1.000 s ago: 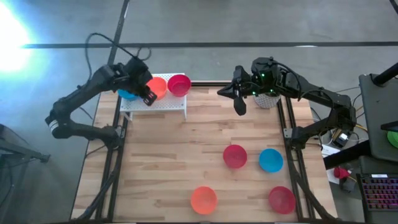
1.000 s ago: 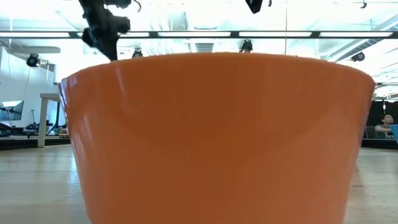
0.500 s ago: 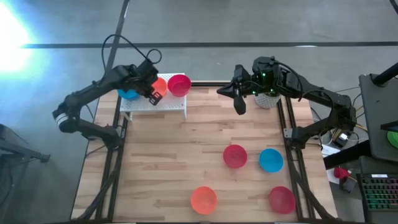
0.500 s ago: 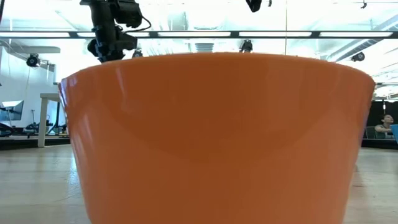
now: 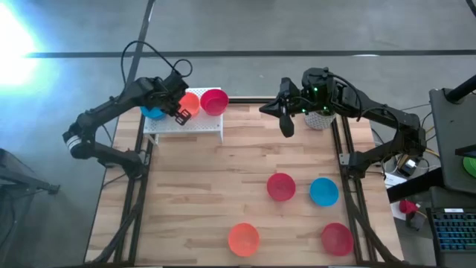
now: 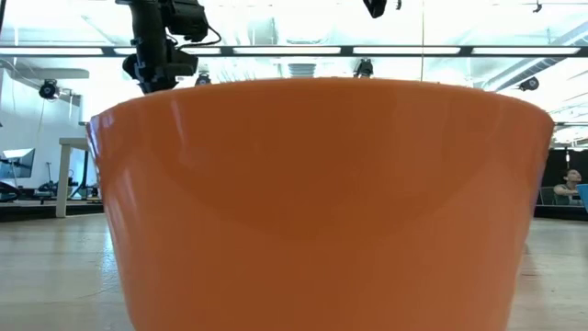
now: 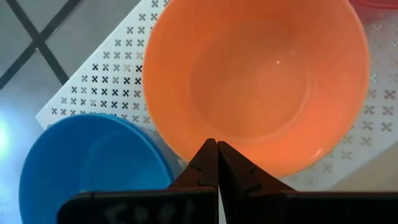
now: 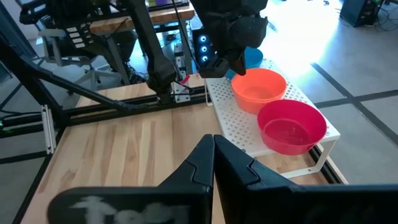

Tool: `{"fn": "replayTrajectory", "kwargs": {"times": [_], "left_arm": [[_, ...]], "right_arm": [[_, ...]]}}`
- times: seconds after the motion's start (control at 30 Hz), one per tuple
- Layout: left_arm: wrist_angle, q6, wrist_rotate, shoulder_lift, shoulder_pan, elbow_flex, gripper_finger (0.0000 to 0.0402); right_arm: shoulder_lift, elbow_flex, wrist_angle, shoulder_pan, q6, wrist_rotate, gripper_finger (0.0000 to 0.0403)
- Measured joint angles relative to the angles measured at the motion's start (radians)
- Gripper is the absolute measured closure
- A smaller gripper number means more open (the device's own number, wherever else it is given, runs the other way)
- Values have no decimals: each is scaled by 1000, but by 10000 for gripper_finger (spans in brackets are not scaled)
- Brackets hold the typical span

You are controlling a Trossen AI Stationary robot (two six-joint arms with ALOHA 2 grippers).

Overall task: Pick & Place Mini bowls
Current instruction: Stack the top orange bowl on top of the orange bowl on the shelf, then adjust the red bowl on the shelf

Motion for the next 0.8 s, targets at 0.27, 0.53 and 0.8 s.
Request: {"fn": "replayTrajectory", "kwargs": {"times": [0.27,0.53,0.8], "left_arm": [[-41,-2,-42,0,6,0,402],[-46,-24,-53,0,6,17,402],[-61,-24,-53,0,6,63,402]], "right_arm": [[0,0,0,0,0,0,394],[0,0,0,0,0,0,394],[0,0,0,0,3,0,394]]}}
